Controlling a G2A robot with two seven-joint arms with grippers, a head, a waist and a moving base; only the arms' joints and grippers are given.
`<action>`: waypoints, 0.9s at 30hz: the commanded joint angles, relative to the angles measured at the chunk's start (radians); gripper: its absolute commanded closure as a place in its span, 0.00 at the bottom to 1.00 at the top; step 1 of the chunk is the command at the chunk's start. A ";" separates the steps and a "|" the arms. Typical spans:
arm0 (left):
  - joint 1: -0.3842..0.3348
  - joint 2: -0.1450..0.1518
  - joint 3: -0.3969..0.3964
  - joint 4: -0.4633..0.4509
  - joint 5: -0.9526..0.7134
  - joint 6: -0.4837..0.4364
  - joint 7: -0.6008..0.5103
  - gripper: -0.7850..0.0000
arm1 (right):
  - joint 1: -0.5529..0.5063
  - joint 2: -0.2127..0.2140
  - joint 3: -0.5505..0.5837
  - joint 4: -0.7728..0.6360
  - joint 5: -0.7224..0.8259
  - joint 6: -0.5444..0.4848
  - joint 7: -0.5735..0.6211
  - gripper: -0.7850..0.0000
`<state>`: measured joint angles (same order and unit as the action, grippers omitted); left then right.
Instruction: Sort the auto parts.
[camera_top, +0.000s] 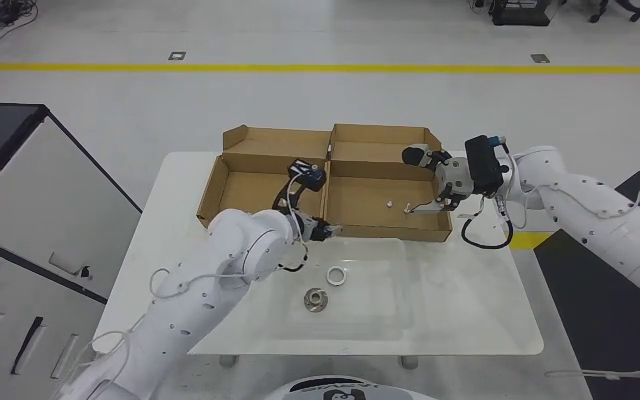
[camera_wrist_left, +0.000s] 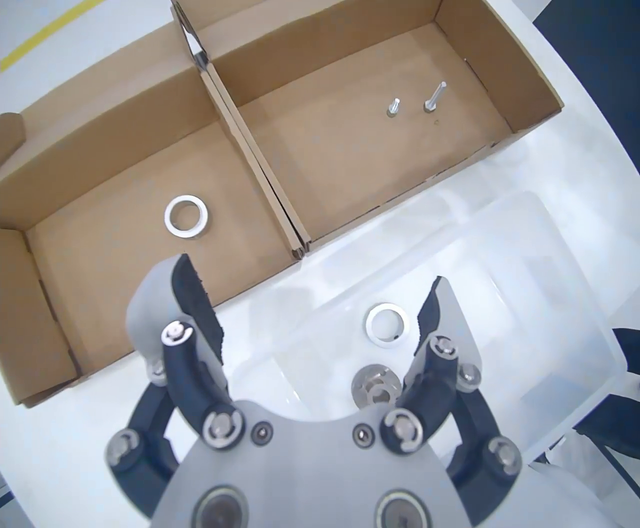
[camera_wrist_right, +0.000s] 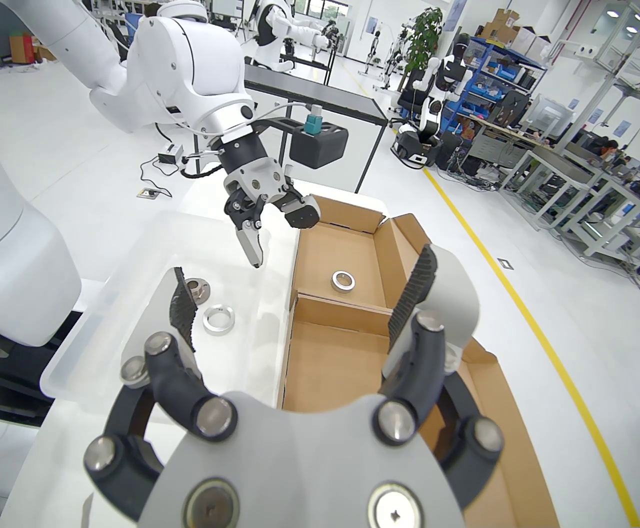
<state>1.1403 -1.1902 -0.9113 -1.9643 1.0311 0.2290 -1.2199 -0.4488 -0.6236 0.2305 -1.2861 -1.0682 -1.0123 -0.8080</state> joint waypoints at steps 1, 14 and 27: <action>0.012 -0.003 0.005 -0.020 -0.013 0.031 -0.007 0.00 | 0.000 0.000 0.000 0.000 0.000 0.000 0.000 0.00; 0.014 -0.004 0.005 -0.026 -0.014 0.039 -0.004 0.00 | 0.000 0.000 0.000 0.000 0.000 0.000 0.000 0.00; -0.047 -0.020 0.027 -0.050 -0.008 0.055 -0.316 0.00 | 0.000 0.000 0.000 0.000 0.000 0.000 0.000 0.00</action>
<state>1.0971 -1.2064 -0.8861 -2.0216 1.0366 0.3027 -1.5259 -0.4488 -0.6236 0.2305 -1.2861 -1.0682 -1.0123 -0.8080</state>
